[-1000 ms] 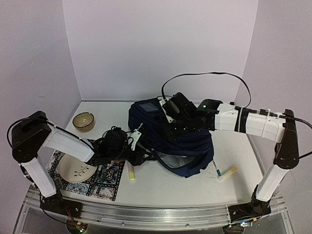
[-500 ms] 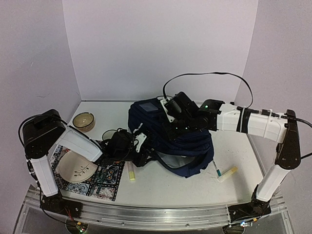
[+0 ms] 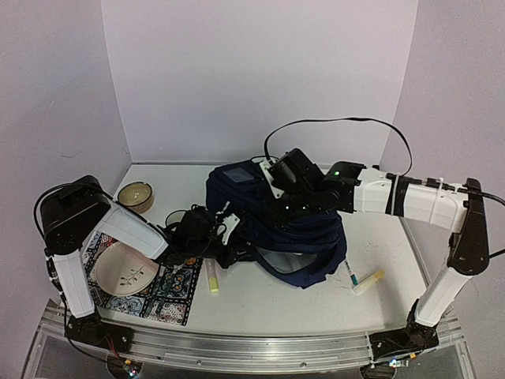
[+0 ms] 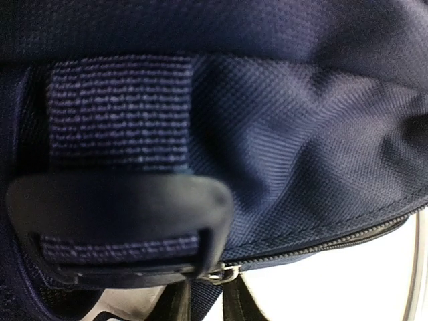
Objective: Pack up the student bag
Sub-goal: Grab the largest pocket of the student bag, then zip the largest pocket of the bag in the student bag, then grab the largest pocket of the student bag, then hold the largest pocket of the student bag.
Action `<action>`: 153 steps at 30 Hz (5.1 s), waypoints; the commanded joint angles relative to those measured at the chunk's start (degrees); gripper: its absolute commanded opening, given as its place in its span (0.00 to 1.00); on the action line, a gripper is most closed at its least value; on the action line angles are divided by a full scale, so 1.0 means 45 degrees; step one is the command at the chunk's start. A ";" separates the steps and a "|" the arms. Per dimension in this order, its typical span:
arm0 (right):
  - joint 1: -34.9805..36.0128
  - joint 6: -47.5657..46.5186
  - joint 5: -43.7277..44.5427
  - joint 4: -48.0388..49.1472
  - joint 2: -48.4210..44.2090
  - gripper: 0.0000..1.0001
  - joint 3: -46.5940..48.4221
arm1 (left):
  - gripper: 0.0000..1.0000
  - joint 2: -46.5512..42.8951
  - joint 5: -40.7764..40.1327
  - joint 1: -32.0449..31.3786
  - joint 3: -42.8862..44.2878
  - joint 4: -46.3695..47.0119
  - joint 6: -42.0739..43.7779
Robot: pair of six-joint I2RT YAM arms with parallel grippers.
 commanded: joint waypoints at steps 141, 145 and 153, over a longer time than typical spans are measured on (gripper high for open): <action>0.3399 1.2091 0.4057 -0.2476 0.3355 0.00 -0.0621 | 0.62 -0.3923 -0.3661 -0.1816 -0.0151 -0.4170 -1.1660; 0.3401 1.1032 0.3535 -0.1717 0.2443 0.00 -0.1239 | 0.63 -0.3269 -0.3234 -0.1817 0.0339 -0.4157 -1.2022; 0.3399 0.9136 0.3081 -0.0989 0.1298 0.00 -0.1613 | 0.63 -0.2321 -0.3247 -0.1816 0.0724 -0.4030 -1.3468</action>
